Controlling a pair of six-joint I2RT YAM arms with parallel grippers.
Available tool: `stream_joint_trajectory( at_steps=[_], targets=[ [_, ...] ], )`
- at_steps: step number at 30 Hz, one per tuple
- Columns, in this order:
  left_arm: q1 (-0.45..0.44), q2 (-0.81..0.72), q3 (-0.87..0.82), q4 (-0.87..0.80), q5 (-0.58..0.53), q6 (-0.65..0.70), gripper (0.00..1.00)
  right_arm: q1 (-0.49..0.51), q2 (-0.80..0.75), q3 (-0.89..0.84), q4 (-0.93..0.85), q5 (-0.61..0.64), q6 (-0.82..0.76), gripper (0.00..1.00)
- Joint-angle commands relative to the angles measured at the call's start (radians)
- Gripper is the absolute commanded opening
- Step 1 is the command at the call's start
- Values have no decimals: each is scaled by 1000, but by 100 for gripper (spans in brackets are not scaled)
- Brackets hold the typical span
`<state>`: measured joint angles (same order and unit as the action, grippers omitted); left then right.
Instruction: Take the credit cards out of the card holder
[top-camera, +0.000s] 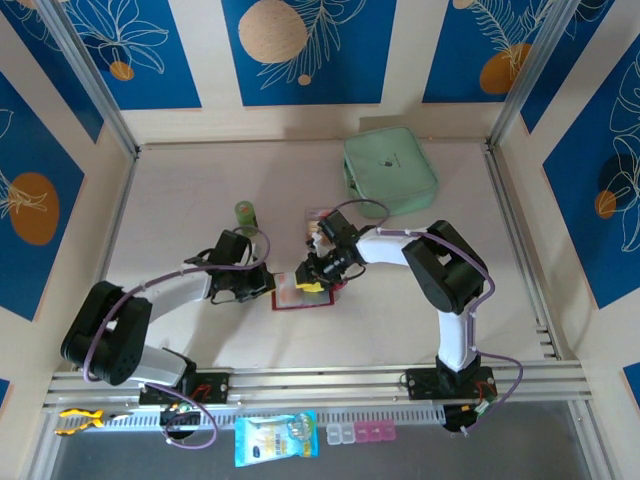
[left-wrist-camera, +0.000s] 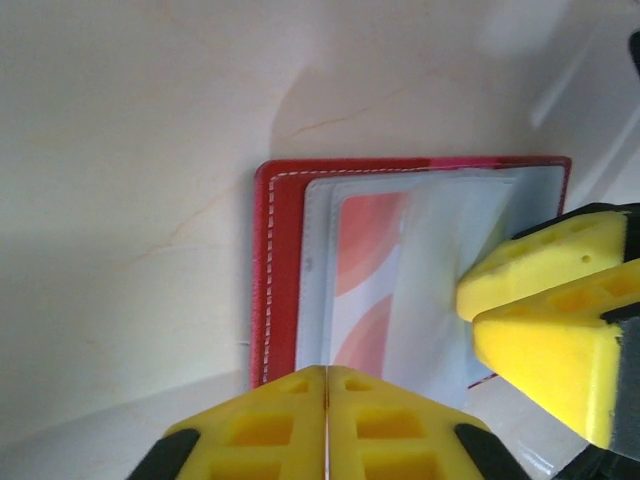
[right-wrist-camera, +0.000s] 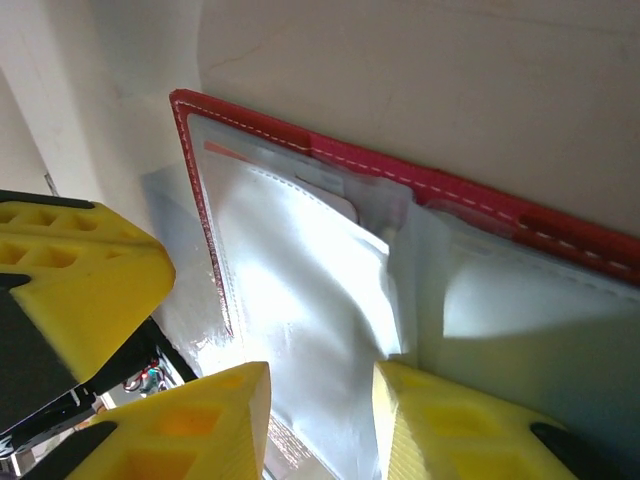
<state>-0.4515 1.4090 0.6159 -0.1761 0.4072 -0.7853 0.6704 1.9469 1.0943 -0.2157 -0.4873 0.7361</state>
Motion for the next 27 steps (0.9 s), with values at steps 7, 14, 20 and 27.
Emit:
stream_joint_trajectory(
  at_steps=[7,14,20,27],
  targets=[
    [-32,45,38,102,67,-72,20,-20,-9,-53,36,-39,19,33],
    [-47,81,50,110,67,-77,26,-22,-11,-54,35,-43,17,33],
    [-52,103,56,111,69,-80,27,-21,-8,-56,42,-47,25,33],
    [-56,115,60,146,90,-97,25,-17,-16,-51,40,-50,26,33]
  ],
)
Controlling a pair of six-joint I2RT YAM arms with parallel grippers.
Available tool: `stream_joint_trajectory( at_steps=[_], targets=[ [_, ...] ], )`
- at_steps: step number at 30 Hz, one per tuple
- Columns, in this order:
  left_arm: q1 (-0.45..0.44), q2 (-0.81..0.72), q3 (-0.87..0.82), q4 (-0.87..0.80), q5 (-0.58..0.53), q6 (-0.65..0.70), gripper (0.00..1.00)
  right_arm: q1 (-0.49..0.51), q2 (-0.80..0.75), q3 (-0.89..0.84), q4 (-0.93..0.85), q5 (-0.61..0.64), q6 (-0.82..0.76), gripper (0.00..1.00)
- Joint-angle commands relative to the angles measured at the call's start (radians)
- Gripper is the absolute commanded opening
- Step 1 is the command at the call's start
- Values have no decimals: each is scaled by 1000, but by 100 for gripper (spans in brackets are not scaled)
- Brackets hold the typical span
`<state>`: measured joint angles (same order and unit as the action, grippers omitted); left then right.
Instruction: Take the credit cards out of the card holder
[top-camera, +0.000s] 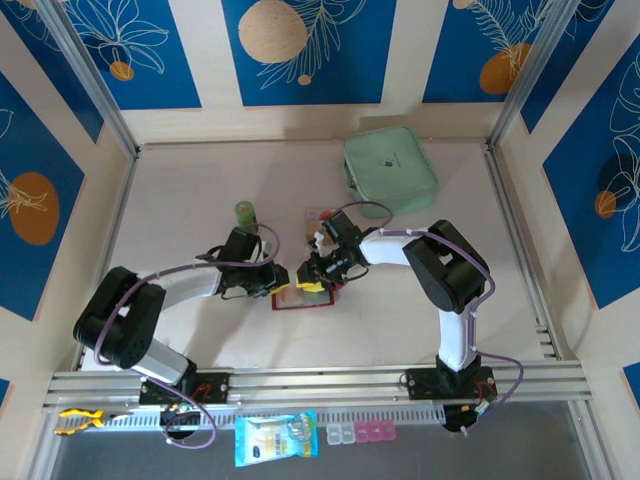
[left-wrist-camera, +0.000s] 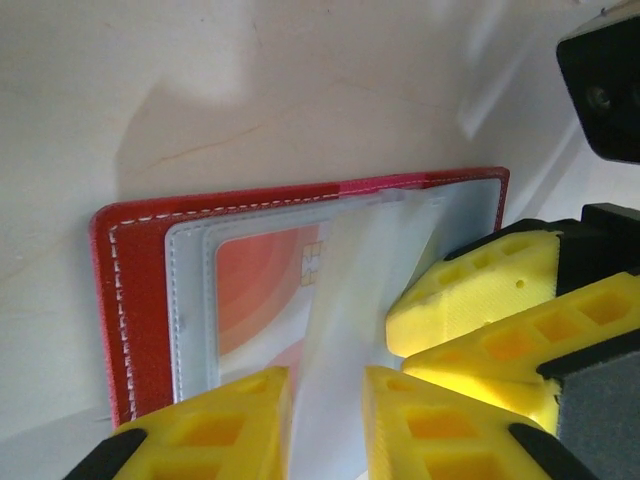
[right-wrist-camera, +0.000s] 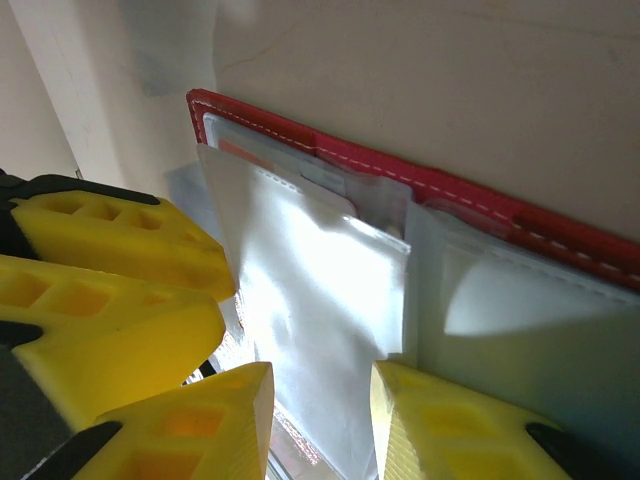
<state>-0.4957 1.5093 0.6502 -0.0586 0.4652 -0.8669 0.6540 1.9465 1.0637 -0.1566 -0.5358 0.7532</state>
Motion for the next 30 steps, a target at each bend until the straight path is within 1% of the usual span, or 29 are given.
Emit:
stream_joint_trajectory(
  at_steps=[1,10,16,21,30],
  targets=[
    [-13,17,29,29,34,-18,25,0,-22,-19,-20,-1,9,33],
    [-16,-15,46,-4,34,-14,25,-1,-108,-2,-67,33,3,34],
    [-30,-32,73,-31,36,-14,28,-17,-180,-4,-114,83,-6,35],
    [-59,-28,107,-47,23,-21,34,-43,-243,-17,-157,127,-10,35],
    [-125,47,185,-47,22,-33,36,-102,-349,-55,-208,175,-23,35]
  ],
)
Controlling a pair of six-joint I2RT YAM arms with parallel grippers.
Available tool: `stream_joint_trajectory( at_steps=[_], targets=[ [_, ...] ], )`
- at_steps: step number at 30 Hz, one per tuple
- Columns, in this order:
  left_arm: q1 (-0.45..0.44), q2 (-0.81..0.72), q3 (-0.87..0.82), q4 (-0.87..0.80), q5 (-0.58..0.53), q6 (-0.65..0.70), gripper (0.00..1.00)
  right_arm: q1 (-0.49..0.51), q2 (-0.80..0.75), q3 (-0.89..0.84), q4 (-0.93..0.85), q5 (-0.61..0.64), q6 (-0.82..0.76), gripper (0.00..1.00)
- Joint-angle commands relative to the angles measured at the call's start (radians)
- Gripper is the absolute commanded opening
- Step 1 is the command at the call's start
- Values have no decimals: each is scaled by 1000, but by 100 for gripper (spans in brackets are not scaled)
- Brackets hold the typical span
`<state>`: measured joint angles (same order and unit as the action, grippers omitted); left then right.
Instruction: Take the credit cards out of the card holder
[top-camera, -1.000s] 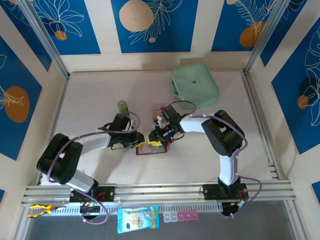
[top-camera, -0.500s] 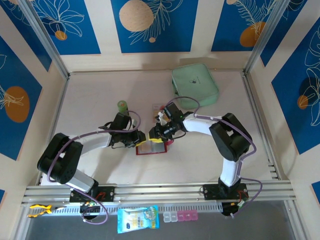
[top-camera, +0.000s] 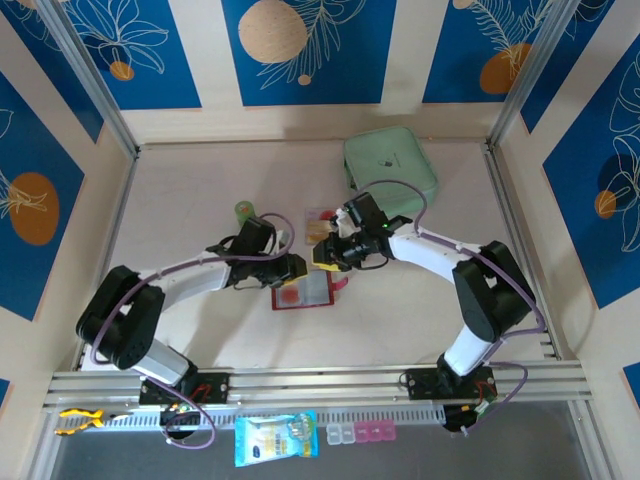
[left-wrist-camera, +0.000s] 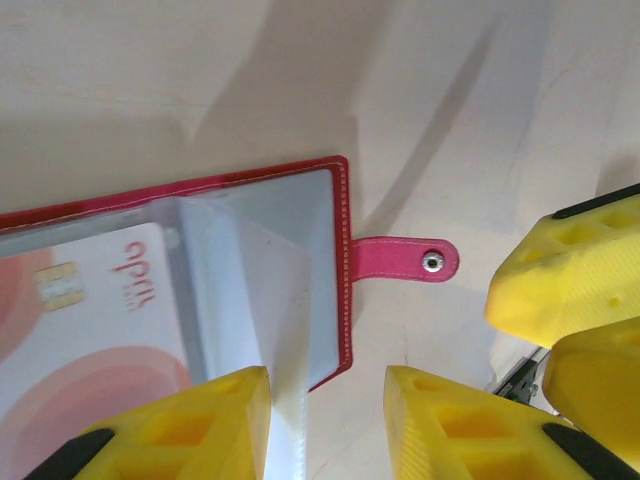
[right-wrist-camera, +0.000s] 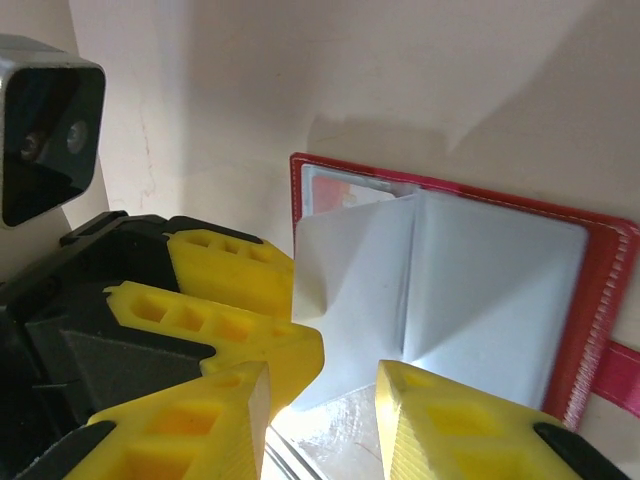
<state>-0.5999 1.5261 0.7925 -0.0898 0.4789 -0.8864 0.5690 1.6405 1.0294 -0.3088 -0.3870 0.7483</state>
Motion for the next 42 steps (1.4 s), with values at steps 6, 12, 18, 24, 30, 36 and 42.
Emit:
stream_joint_trajectory(
  at_steps=[6,12,18,24,30,36,42],
  targets=[
    [-59,93,94,-1,7,-17,42,-62,-124,-56,-88,67,-20,37],
    [-82,160,126,29,19,-25,45,-92,-183,-100,-104,74,-21,38],
    [-86,199,123,65,29,-38,45,-91,-199,-119,-103,67,-14,38],
    [-72,172,101,76,26,-42,44,-75,-181,-117,-87,57,2,38],
    [-27,78,52,63,5,-19,43,-30,-125,-86,-76,56,17,36],
    [35,-23,-16,29,-18,9,40,31,-49,-38,-67,58,32,34],
    [89,-105,-109,31,-21,14,30,89,34,9,-46,57,48,30]
  ],
)
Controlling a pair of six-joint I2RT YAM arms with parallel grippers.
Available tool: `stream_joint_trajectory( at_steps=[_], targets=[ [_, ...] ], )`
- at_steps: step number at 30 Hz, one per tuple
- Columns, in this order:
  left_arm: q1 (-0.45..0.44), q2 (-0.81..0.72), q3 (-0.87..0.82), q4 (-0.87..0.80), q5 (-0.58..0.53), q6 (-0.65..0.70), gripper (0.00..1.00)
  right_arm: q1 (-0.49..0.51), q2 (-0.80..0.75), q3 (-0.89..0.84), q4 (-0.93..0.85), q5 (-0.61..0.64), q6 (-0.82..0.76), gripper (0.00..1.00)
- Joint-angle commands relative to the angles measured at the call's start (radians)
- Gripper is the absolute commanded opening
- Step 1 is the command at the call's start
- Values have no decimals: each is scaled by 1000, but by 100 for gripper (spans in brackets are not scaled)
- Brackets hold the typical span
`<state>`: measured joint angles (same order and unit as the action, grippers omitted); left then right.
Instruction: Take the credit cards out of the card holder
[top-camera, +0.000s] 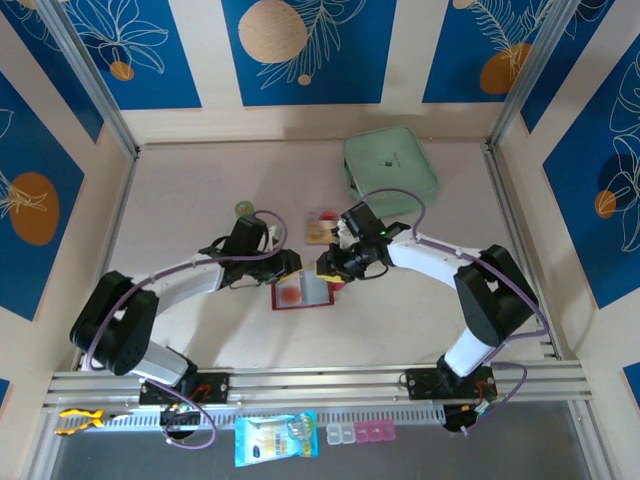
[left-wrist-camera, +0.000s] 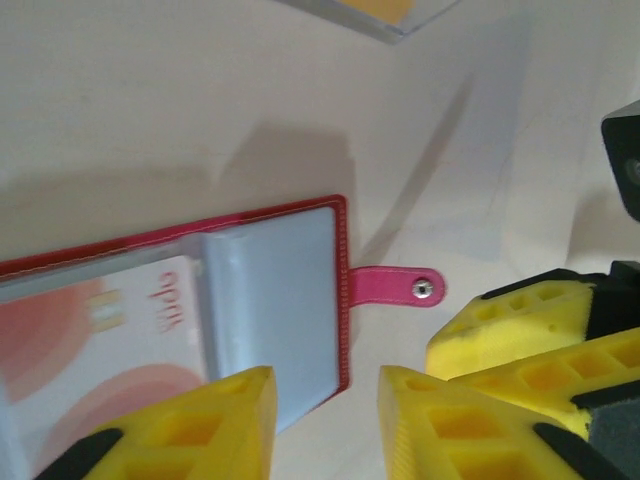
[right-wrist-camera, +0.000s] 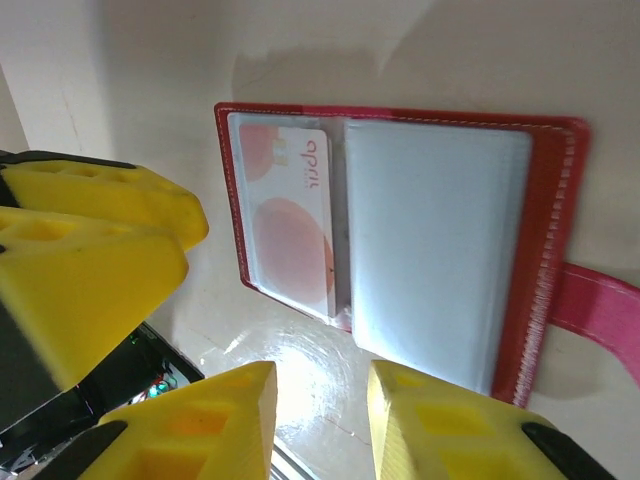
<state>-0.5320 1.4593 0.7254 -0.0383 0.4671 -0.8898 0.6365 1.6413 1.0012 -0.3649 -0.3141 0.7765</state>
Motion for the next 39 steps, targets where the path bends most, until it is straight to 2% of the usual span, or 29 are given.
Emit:
stream_joint_trajectory(
  at_steps=[1,7,12,16,22,39],
  targets=[
    [28,-48,-56,-18,-8,15,29,30,44,44,13,-18,21,30],
    [54,-85,-112,-18,-9,17,26,62,119,75,36,-32,27,27],
    [59,-83,-138,-25,-15,25,15,68,162,83,55,-55,27,22],
    [60,-75,-145,-64,-40,49,11,70,189,89,67,-71,24,17],
    [64,-43,-146,-81,-37,66,9,75,226,99,92,-104,20,13],
    [71,-25,-143,-96,-43,65,8,66,285,80,9,5,-17,14]
  ],
)
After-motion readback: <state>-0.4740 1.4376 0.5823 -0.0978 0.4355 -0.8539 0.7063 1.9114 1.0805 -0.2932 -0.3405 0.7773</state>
